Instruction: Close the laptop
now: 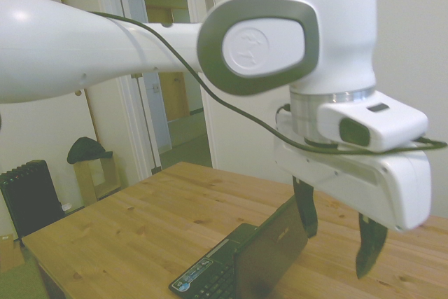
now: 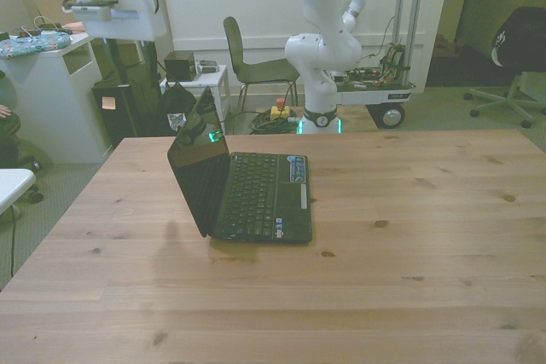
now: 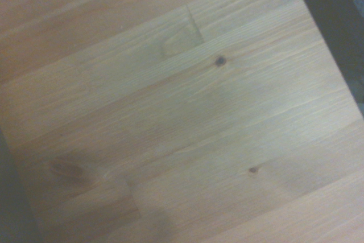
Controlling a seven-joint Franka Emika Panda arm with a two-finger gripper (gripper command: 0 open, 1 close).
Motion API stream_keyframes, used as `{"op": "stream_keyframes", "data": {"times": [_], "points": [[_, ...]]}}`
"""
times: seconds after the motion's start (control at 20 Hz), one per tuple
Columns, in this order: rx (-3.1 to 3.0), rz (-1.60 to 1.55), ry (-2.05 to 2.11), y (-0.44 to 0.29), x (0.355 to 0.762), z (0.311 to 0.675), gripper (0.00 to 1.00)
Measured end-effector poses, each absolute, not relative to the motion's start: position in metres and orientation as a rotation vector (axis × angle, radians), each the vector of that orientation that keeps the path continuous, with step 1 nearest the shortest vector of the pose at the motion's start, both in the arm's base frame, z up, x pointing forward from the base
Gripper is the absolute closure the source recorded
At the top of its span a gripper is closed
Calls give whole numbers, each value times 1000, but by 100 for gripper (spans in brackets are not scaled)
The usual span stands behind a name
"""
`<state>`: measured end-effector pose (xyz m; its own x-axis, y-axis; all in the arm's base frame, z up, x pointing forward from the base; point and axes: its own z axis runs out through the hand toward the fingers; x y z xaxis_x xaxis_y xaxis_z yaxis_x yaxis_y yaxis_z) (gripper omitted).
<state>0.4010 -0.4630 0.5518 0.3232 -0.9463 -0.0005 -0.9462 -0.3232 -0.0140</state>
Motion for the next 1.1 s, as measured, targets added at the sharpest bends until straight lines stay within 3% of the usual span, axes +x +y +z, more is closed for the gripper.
{"op": "stream_keyframes", "data": {"times": [0.3, 0.35, 1.1], "points": [[-2612, 27, 1737, -447, 439, 512, 0], [-2620, 27, 1722, -442, 443, 509, 100], [-2684, 3, 1635, -408, 452, 515, 100]]}}
